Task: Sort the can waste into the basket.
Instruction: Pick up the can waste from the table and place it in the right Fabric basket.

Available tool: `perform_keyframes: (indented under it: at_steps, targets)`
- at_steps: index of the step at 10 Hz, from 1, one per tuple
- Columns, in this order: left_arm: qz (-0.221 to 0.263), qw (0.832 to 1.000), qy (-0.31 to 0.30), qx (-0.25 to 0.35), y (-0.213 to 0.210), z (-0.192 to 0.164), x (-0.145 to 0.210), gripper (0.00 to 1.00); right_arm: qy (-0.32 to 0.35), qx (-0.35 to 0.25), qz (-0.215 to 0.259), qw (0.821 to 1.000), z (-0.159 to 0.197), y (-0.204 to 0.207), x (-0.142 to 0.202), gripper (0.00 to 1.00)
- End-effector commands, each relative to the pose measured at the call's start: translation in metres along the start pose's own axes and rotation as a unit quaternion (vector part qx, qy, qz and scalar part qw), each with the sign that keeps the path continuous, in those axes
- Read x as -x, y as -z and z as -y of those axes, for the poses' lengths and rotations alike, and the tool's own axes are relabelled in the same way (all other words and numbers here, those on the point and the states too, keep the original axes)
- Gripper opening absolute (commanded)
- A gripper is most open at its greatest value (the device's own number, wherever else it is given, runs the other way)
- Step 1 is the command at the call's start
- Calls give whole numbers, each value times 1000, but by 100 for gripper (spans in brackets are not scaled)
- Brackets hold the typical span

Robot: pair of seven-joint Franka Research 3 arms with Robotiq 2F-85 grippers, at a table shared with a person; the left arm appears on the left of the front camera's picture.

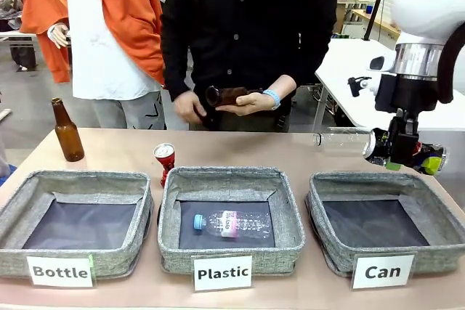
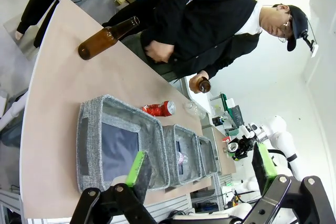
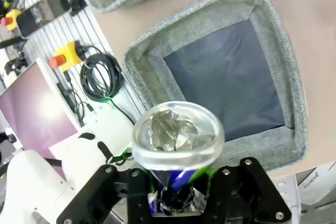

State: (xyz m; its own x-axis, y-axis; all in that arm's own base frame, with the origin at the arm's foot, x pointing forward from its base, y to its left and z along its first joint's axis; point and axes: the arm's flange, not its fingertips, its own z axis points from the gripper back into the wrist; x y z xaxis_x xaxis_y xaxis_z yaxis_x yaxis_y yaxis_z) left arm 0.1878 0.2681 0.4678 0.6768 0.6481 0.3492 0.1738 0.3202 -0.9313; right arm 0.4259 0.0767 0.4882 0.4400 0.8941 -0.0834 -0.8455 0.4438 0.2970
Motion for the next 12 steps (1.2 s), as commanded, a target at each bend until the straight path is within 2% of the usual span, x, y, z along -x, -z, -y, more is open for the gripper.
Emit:
perform_keyframes:
  at_steps: [1,2,3,5,6,7,8,9,10,11,12]
  targets:
    - [6,1000,10,11,0,1,-1,100,-20,21,3,1000,10,-3,3,57]
    - [6,1000,10,11,0,1,-1,100,-21,20,2,1000,10,-3,4,71]
    - [6,1000,10,11,0,1,-1,100,-26,17,5,1000,10,-4,6,100]
    - [6,1000,10,11,0,1,-1,100,-26,14,4,1000,13,-4,6,100]
    - [6,1000,10,11,0,1,-1,100,-22,10,5,1000,15,-4,4,91]
    - [6,1000,10,11,0,1,-1,100,-21,8,9,1000,16,-5,4,100]
    - [0,1000,0,0,0,0,0,100,-14,-7,27,1000,17,-6,5,100]
    - [-27,997,-67,2,-15,19,-2,100,12,-44,69,997,19,-11,9,100]
    - [-38,995,-91,-5,-41,38,-11,100,42,-98,131,986,22,-16,17,100]
    - [-35,995,-92,3,-76,55,-23,100,62,-176,218,958,28,-23,28,100]
    - [-44,994,-100,25,-105,64,-32,100,102,-259,330,902,35,-31,39,100]
